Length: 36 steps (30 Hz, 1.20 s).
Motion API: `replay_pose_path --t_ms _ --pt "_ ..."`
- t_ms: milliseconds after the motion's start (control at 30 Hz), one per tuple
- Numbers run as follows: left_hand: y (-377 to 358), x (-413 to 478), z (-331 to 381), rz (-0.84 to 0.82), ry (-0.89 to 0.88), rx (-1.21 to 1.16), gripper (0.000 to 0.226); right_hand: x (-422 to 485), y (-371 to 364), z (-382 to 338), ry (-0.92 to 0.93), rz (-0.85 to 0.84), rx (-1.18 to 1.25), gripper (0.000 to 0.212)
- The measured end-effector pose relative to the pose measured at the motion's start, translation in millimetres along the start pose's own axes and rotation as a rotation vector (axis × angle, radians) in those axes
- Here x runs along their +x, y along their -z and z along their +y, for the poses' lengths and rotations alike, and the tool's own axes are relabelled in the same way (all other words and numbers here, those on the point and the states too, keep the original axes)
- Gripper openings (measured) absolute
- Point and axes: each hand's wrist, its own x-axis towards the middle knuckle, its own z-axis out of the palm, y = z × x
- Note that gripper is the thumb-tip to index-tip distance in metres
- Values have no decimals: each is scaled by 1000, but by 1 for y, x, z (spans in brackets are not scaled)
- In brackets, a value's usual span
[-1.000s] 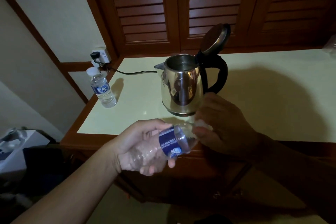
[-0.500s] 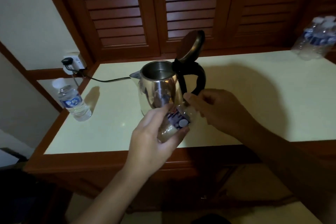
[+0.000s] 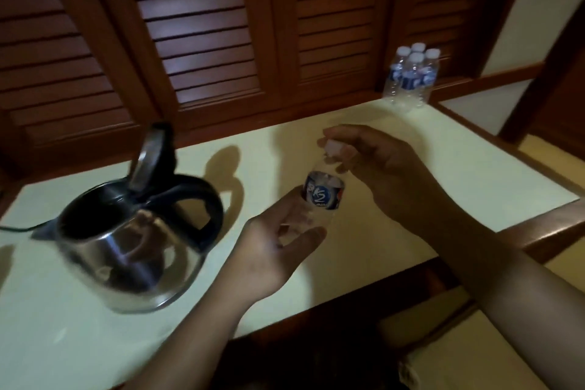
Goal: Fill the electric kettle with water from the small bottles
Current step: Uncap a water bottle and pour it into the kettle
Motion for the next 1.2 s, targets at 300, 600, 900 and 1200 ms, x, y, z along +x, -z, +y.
replay_pose_path --t_ms 300,600,900,1200 --pt "-127 170 37 76 46 -58 44 53 151 100 -111 77 65 39" --pt "-231 324 40 322 117 28 50 108 262 224 -206 184 -147 25" --pt "-288 395 25 317 159 166 54 130 293 273 -276 149 -22 33" --pt "-320 415 32 345 244 190 57 138 312 297 -277 169 -50 34"
